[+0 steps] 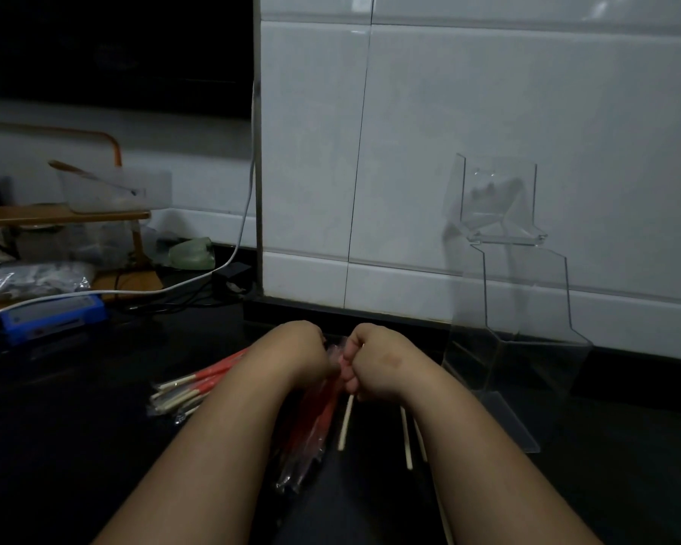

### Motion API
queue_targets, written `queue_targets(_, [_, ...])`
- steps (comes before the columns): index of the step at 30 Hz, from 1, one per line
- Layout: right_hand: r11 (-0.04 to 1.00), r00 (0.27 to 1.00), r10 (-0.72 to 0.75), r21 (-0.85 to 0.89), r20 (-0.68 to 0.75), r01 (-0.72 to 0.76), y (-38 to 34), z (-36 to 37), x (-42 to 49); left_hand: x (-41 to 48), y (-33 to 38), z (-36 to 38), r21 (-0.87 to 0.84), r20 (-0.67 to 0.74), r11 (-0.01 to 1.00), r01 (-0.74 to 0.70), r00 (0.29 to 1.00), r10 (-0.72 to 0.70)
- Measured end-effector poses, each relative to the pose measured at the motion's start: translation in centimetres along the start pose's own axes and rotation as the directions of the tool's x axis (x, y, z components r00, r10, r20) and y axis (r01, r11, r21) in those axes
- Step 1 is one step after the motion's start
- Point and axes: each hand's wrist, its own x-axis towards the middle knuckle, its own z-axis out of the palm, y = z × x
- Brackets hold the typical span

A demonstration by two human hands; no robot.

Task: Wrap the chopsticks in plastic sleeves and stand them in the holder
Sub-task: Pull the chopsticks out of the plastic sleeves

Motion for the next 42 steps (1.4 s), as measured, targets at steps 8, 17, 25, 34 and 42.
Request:
queue_targets(8, [0.915,0.995,0.075,-0.392,-0.073,-0.097,0.2,-1.4,-0.6,0.0,0.1,0.3,-0.004,0.012,1.000,0.001,1.000,-0.001])
queue_targets(17, [0.857,0.986,0.168,-0.494,0.000,-0.146,-0.6,-1.6,-0.7,0.0,0.5,1.8,0.152,0.034,0.988,-0.030,0.999,0.025])
queue_targets(25, [0.943,0.998,-0.065,-0.325,0.024,0.069,-3.2,-2.3,-3.0,0.8,0.7,2.5,0.070,-0.022,0.998,-0.003,1.000,0.005])
queue_targets(34, [0.917,0.986,0.098,-0.372,-0.136,-0.143,1.2,-1.2,0.7,1.9,-2.8,-0.2,-0.001,-0.290,0.988,0.155,0.945,-0.149])
queue_targets(42, [0.938,0.989,0.066,-0.330,-0.133,-0.107,1.5,-1.1,0.9,2.8,-4.2,0.7,0.083,-0.127,0.950,0.302,0.949,-0.290])
